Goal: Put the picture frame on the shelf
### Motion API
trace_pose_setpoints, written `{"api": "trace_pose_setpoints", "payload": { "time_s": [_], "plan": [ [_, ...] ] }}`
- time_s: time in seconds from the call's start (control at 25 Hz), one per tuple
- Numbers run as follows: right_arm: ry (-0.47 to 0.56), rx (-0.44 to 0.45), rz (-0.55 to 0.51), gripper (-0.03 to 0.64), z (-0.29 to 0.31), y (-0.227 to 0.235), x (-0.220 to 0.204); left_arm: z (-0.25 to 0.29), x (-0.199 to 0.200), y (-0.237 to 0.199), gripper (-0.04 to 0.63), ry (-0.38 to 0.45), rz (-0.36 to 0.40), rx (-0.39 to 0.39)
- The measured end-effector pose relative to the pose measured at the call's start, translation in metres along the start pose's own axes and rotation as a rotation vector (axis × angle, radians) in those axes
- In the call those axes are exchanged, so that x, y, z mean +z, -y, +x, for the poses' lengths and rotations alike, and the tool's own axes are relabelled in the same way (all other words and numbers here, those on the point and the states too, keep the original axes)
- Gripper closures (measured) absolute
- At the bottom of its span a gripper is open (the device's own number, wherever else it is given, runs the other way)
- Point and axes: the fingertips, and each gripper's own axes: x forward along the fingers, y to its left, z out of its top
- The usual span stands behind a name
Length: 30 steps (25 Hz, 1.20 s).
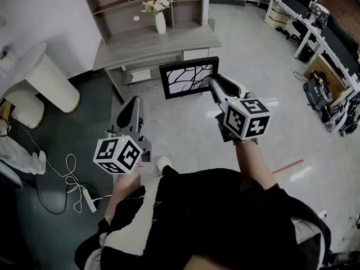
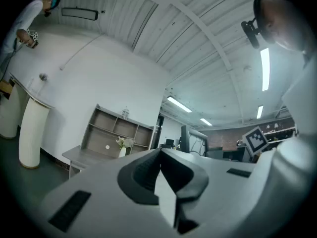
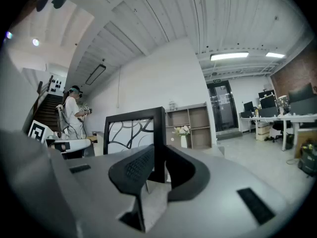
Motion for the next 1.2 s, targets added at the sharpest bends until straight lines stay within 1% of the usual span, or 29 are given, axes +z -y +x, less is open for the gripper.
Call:
{"api": "trace_pose_setpoints", "payload": {
  "time_s": [0.16,0.32,0.52,0.68,0.92,1.08,1.2],
  "plan": [
    [-0.012,-0.005,0.010,0.538,0.019,0.005,-0.006,0.013,-0.005,-0.018,0.583,-0.011,-0.009,0.009],
    [-0.017,0.007,0.031,0.537,0.051,0.010,-0.013,0.035,-0.016,-0.045,0.583,-0.028,-0.038,0.015],
    [-0.004,0.022,0.081,0.537,0.118,0.017,-0.006,0.080,-0.018,-0.094,0.583,-0.047,-0.067,0.011],
    [0.007,0.032,0.097,0.537,0.177,0.017,0.007,0.116,-0.009,-0.140,0.584,-0.056,-0.096,0.024],
    [0.038,0.024,0.085,0.537,0.264,0.014,0.026,0.167,0.018,-0.202,0.584,-0.050,-0.043,-0.010],
    [0.029,0.012,0.095,0.537,0.309,0.015,0.021,0.197,0.021,-0.243,0.584,-0.061,-0.050,0.002],
    [0.014,-0.008,0.099,0.537,0.328,0.023,0.015,0.214,0.016,-0.259,0.584,-0.068,-0.070,-0.003]
  ]
}}
